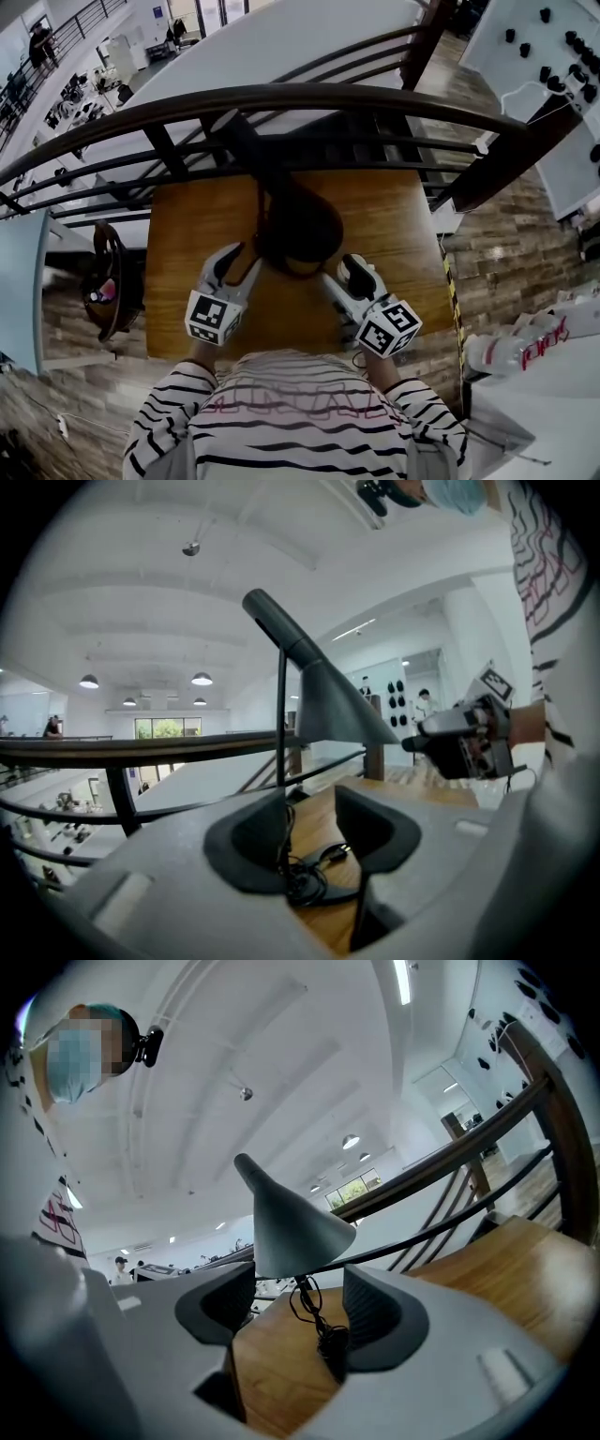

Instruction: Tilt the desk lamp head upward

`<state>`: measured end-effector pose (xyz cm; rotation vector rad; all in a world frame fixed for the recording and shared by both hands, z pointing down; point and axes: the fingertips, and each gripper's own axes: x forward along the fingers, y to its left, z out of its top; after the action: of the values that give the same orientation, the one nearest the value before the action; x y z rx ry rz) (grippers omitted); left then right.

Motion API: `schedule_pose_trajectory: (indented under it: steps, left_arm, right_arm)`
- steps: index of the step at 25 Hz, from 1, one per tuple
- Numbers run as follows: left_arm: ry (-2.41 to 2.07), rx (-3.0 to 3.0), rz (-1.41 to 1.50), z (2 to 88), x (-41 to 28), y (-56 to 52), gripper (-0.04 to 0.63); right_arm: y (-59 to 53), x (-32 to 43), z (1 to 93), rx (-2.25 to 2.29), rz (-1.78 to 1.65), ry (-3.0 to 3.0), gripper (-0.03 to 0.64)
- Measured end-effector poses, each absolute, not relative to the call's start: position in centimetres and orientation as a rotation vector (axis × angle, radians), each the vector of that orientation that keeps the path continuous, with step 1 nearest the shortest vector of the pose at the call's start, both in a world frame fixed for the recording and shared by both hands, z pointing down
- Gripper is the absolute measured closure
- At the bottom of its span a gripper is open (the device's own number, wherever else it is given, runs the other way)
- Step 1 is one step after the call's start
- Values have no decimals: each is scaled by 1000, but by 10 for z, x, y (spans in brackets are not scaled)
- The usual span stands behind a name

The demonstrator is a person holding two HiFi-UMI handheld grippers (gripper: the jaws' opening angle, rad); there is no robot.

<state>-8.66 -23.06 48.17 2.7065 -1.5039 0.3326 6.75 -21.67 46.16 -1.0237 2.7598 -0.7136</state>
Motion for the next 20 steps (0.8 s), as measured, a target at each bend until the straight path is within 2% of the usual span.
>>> schedule_pose_trajectory:
  steps: [20]
  left_arm:
    - [-1514, 2640, 442, 507, -86, -272, 439]
  right_arm:
    - [-235, 47, 459, -797, -691, 2807, 318]
